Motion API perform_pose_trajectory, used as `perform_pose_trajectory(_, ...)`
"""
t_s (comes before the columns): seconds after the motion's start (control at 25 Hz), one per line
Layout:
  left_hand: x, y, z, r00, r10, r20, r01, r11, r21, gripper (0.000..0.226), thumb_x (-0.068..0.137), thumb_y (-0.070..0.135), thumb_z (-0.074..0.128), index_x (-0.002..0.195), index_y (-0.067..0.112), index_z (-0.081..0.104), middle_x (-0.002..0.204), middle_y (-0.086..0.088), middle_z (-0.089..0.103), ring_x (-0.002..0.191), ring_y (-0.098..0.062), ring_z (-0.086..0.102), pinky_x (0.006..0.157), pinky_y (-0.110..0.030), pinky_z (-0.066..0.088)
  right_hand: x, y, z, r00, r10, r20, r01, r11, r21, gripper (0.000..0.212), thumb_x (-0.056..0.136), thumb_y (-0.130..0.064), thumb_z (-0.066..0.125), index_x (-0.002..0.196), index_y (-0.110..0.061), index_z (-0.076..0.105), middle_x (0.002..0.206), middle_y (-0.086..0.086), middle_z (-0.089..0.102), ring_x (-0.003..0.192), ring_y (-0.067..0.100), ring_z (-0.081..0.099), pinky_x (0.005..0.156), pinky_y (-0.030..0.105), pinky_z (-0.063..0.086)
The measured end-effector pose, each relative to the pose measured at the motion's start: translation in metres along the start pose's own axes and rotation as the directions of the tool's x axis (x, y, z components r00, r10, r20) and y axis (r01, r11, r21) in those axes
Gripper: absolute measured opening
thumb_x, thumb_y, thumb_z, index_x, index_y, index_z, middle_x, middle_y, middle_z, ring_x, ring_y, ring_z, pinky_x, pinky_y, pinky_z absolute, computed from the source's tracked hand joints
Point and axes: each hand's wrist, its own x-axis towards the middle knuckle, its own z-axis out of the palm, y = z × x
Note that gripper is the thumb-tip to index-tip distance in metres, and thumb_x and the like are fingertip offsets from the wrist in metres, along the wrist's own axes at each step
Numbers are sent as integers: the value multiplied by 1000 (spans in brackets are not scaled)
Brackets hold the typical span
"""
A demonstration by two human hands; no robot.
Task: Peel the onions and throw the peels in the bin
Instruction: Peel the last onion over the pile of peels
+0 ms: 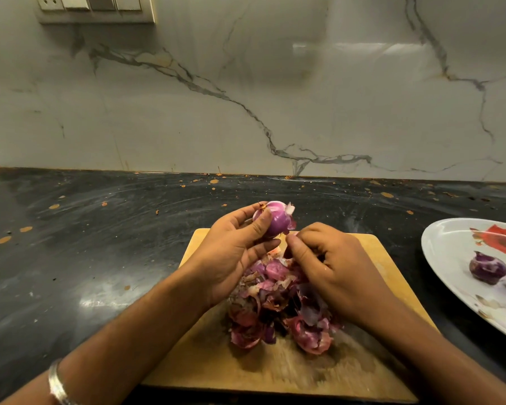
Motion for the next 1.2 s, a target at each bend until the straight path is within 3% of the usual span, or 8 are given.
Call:
perform_pose_trajectory(0.16, -5, -2, 3, 998, 3, 65, -6, 998, 57, 46, 78, 12, 68, 122, 2, 64, 106, -13, 73, 88, -16, 72, 79, -25, 60, 1, 1, 0, 986, 155, -67, -137, 964, 226, 36, 88, -58, 56, 107, -28, 63, 84, -10, 72, 79, 1, 69, 66, 21, 56)
perform_pose_trajectory(0.28, -10, -3, 7, 994, -19, 103, 11, 998, 68, 47, 75, 6, 68, 121, 2, 62, 104, -14, 74, 88, -18, 73, 72, -22, 59, 5, 4, -2, 980, 198, -25, -174, 909, 379, 31, 93, -44, 60, 116, -26, 67, 89, -7, 76, 82, 7, 72, 71, 29, 58)
perform_pose_trajectory(0.4, -11, -1, 9, 995, -19, 103, 11, 997, 82, 48, 72, 4, 69, 120, 3, 61, 105, -14, 75, 92, -20, 73, 72, -23, 59, 5, 5, -2, 988, 156, 5, -143, 889, 435, 24, 99, -30, 56, 116, -24, 72, 90, -9, 76, 80, 9, 71, 67, 22, 54)
perform_pose_trajectory(0.52, -12, -3, 11, 996, -5, 94, -6, 993, 116, 49, 71, 6, 70, 119, 3, 61, 104, -13, 75, 93, -19, 73, 74, -24, 60, 4, 7, -1, 993, 118, -23, -105, 941, 321, 27, 103, -23, 50, 119, -23, 72, 89, -12, 75, 81, 5, 69, 69, 18, 52)
perform_pose_trajectory(0.68, -14, -4, 12, 994, 4, 106, -23, 985, 173, 50, 73, 10, 71, 121, 3, 61, 110, -15, 73, 95, -18, 72, 76, -23, 59, 4, 6, 2, 987, 106, -119, -85, 982, 170, 25, 103, -25, 48, 109, -23, 72, 87, -15, 72, 84, -1, 65, 68, 15, 51)
perform_pose_trajectory(1.2, -12, -4, 10, 984, -36, 176, 11, 990, 142, 42, 82, 9, 64, 124, 2, 61, 114, -14, 72, 100, -18, 71, 79, -22, 58, 4, 9, 2, 975, 117, -188, -93, 987, 135, 18, 100, -20, 55, 105, -22, 72, 82, -16, 71, 81, -3, 65, 65, 15, 52)
